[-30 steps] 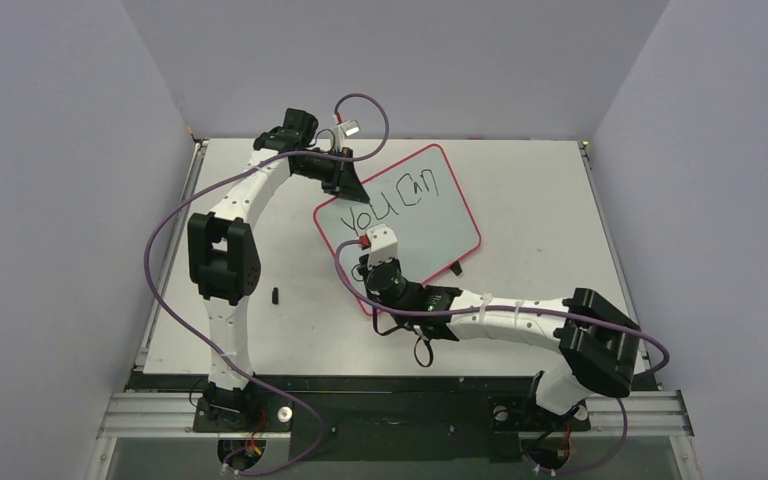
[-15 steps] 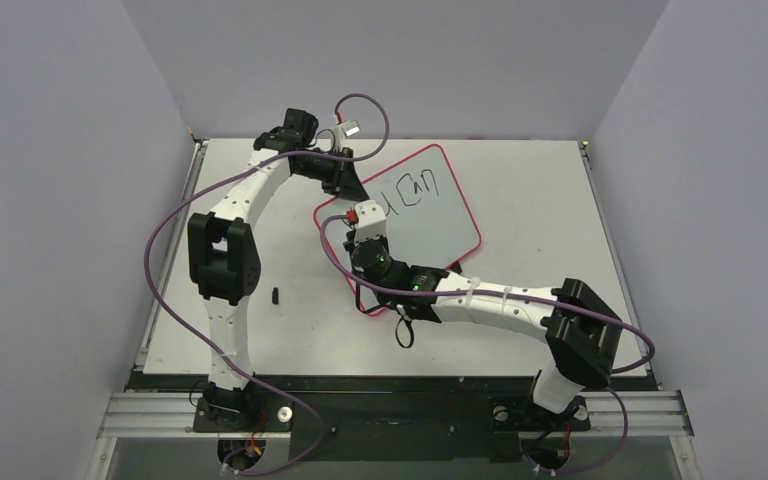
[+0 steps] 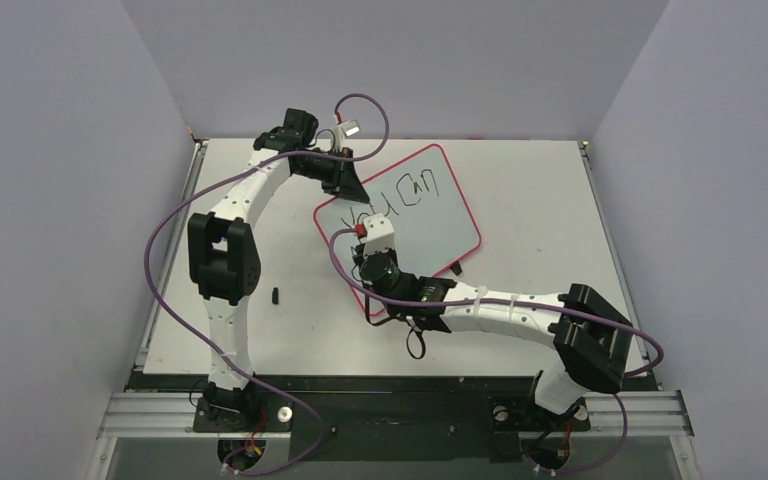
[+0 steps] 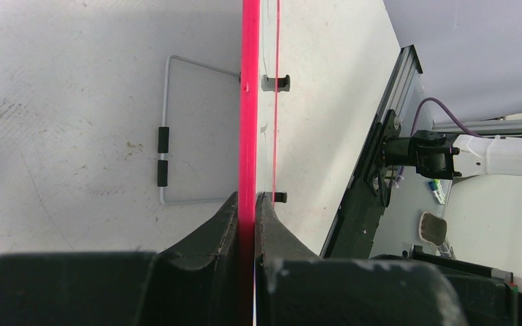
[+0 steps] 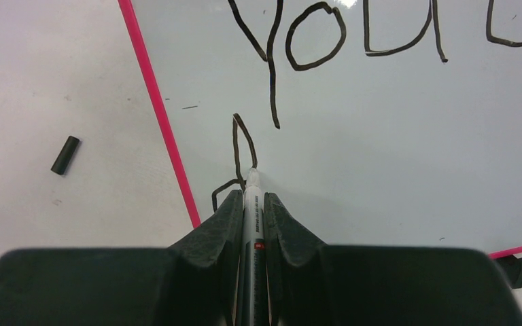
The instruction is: Write a sentence on the whiteboard
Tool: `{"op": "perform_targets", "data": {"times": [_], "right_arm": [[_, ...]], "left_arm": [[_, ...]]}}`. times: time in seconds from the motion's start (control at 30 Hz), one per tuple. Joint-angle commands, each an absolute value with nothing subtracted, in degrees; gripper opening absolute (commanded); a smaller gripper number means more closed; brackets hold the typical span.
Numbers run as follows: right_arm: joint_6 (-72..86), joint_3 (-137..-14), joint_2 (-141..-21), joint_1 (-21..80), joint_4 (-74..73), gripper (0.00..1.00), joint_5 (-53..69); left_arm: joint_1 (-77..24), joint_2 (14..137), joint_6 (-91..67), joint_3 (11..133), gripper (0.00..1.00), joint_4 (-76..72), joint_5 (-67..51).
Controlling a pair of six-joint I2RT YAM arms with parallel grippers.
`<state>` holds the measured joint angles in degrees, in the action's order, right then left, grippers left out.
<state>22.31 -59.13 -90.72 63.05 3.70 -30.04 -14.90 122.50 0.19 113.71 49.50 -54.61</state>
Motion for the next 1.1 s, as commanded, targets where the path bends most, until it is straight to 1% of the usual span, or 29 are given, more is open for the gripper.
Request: {"op": "perform_targets", "data": {"times": [0.0, 0.23, 0.53, 0.8, 0.93, 1.07], "right_arm": [[24.5, -56.7, -88.7, 63.8, 3.0, 0.0, -29.1], [25.1, -54.5, -87.9, 64.9, 2.8, 0.0, -29.0], [26.4, -50.5, -84.8, 65.1, 0.9, 0.0, -32.5], [23.1, -53.3, -79.3, 64.3, 0.2, 0.0, -34.7], [21.6, -55.1, -78.6, 62.5, 2.0, 0.0, -32.3], [21.6, -56.6, -80.5, 59.8, 3.8, 0.0, -29.1]], "left_arm": [[-15.2, 121.6, 3.2, 114.5, 0.0, 47.1, -48.6], [-15.2, 121.5, 3.2, 114.5, 0.0, 47.2, -48.5], [-15.2, 121.1, 3.3, 114.5, 0.0, 47.2, -48.4], [-15.2, 121.0, 3.3, 114.7, 0.0, 47.3, -48.4], [-15.4, 121.0, 3.3, 114.8, 0.0, 47.4, -48.4], [-15.5, 120.9, 3.4, 114.8, 0.0, 47.5, -48.4]]}}
